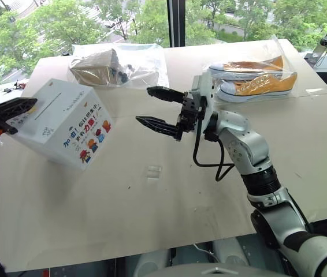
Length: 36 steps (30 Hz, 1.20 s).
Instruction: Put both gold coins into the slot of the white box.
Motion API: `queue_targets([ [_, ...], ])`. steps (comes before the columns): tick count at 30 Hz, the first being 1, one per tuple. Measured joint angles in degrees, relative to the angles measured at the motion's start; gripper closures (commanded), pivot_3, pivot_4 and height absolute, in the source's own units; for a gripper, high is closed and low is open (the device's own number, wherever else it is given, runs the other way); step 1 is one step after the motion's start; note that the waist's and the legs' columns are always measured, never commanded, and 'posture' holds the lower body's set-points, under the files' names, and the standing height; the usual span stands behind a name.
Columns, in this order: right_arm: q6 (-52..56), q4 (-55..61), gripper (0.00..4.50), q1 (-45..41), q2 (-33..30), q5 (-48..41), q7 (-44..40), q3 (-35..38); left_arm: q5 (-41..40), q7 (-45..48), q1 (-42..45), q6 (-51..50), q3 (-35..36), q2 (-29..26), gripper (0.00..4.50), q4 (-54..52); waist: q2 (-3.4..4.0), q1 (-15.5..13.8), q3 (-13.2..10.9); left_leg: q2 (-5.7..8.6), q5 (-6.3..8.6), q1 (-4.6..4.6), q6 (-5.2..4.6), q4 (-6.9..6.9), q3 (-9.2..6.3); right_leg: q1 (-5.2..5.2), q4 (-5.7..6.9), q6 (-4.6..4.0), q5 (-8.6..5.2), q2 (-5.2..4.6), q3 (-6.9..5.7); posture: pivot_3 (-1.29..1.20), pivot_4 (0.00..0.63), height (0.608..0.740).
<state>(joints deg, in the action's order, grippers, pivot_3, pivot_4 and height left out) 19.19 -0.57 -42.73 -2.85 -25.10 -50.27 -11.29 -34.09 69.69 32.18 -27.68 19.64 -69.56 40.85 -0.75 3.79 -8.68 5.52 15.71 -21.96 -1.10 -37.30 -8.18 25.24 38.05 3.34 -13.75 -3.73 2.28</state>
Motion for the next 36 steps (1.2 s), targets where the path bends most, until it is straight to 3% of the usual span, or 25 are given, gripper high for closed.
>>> queue_targets([
  [11,0.00,0.76,0.28,0.10,0.15,-0.02,0.72,-0.09,4.70,5.35,3.75,1.82,-1.74,0.99,4.50,3.11,0.01,0.36,0.01,0.04,0.00,0.04,0.00,-0.06,-0.01,0.01,0.17,0.00,0.00,-0.02,0.07,0.00,0.150,0.740],
  [25,0.01,0.91,0.28,0.44,0.05,-0.11,0.69,-0.15,5.88,-0.08,-2.13,2.34,0.92,2.52,4.50,-5.83,0.09,0.27,0.07,0.06,-0.03,0.17,0.04,-0.16,0.08,0.04,0.56,0.00,0.00,-0.07,0.19,0.00,0.150,0.740],
  [28,0.02,1.30,0.23,0.51,0.03,-0.14,0.65,-0.14,5.80,-1.98,-5.05,0.11,2.00,3.40,3.56,-9.73,0.12,0.23,0.06,0.07,-0.03,0.19,0.04,-0.16,0.10,0.05,0.62,0.00,0.00,-0.07,0.21,0.00,0.150,0.740],
  [36,0.08,1.68,0.23,0.52,-0.06,-0.16,0.53,-0.15,5.83,-6.51,-6.98,-0.90,3.46,5.35,0.05,-14.53,0.11,0.19,0.07,0.06,-0.14,0.31,0.23,-0.17,0.09,0.05,0.91,-0.11,0.07,-0.06,0.19,0.00,0.150,0.740],
])
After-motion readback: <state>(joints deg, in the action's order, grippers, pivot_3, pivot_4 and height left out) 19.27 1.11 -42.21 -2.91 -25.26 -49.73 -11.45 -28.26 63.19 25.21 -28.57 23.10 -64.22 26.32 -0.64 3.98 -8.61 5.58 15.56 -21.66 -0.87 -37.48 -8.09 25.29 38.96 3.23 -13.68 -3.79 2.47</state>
